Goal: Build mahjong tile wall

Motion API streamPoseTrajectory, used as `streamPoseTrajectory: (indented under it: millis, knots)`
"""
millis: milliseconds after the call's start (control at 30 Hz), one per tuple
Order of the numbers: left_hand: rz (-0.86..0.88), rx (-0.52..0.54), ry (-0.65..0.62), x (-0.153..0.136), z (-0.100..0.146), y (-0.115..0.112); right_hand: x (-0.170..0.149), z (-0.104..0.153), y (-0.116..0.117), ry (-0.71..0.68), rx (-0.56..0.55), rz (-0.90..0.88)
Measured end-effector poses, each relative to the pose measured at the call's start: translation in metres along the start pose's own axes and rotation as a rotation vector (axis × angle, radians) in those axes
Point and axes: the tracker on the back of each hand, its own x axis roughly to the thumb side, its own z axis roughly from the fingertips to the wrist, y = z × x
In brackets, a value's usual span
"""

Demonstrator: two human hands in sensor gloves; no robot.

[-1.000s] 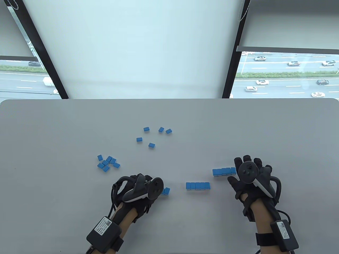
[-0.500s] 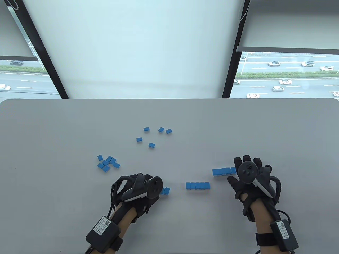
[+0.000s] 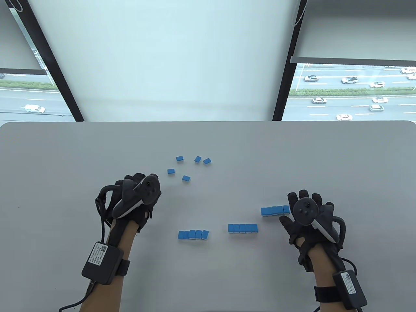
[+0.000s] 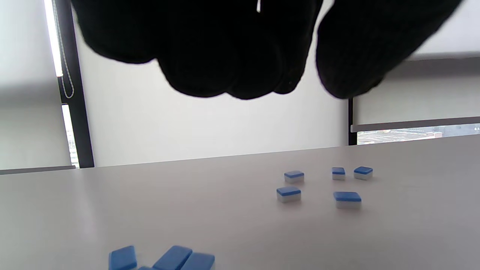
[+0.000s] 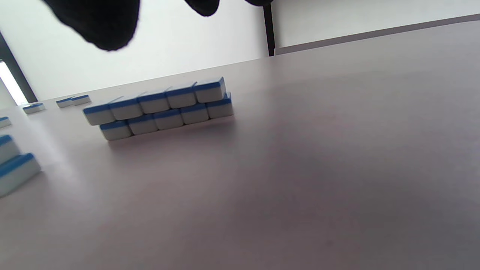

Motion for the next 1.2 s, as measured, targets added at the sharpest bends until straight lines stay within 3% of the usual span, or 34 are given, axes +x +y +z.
streamPoseTrajectory:
  millis: [200,467,1033,1200]
  knots:
    - [0.01,-0.144,0.056,-0.022,-0.011,-0.055,-0.001,-0.002,0.003,0.007,0.012,0.009]
    - [-0.119,-0.246,0.062,-0.016,-0.016,-0.086,-0.001,-0.002,0.004,0.016,0.016,0.022]
    - [-0.119,-0.237,0.097,-0.022,-0.009,-0.084,-0.002,-0.002,0.004,0.013,0.017,0.018]
    - [-0.097,-0.195,0.075,-0.017,-0.002,-0.069,-0.002,-0.002,0.003,0.011,0.014,0.011]
